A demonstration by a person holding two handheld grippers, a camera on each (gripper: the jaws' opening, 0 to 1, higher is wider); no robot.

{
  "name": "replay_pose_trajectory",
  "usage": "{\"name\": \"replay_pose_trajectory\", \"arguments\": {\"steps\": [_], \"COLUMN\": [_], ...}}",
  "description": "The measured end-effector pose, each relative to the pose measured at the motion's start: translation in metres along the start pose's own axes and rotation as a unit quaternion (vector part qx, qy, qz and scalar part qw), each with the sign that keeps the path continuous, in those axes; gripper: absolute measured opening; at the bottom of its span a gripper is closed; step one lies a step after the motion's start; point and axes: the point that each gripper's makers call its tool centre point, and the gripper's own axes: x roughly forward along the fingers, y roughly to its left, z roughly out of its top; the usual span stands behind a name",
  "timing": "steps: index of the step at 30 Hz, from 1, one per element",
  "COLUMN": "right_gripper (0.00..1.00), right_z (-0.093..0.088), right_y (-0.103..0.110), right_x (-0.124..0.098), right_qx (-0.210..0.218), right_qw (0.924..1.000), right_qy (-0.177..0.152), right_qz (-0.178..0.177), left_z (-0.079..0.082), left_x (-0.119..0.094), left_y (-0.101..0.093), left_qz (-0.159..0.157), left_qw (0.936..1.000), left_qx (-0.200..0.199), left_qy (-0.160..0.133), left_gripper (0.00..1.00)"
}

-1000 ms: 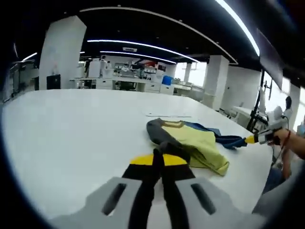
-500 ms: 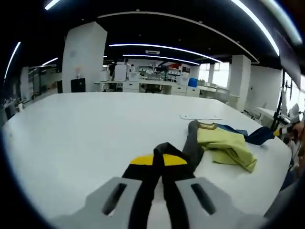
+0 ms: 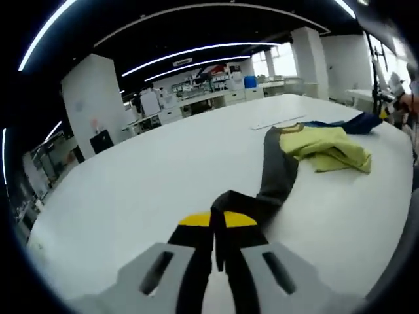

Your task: Fold the garment on the visible template until the final outline fits inside the template.

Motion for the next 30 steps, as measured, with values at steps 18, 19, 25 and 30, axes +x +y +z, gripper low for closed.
{"name": "replay_pose_trajectory", "arguments": {"steps": [18, 19, 25, 30], "right_gripper": [0.00, 0.00, 0.00, 0.00], "right_z": [-0.015, -0.015, -0.017, -0.018], "right_y": [-0.050, -0.056, -0.061, -0.077], "right_x": [0.022, 0.025, 0.025, 0.035], "right_qx": [0.033, 0.034, 0.031, 0.026], "right_qw": [0.9978, 0.9976, 0.9967, 0.9958], "right_qy": [0.049, 0.052, 0.061, 0.071], "right_qz": [-0.029, -0.031, -0.044, -0.051], "left_z": [-0.041, -0.042, -0.047, -0.048], "left_x": [-0.001, -0.001, 0.001, 0.001], "left_y": [0.007, 0.008, 0.015, 0.019], "left_qz": [-0.001, 0.000, 0.003, 0.004], "left_qw": [0.9985, 0.9983, 0.9976, 0.9975], "left_qx": [-0.011, -0.013, -0.028, -0.022], "left_qy": [0.054, 0.057, 0.062, 0.067], "left_gripper": [0.01, 0.01, 0.01, 0.01]}}
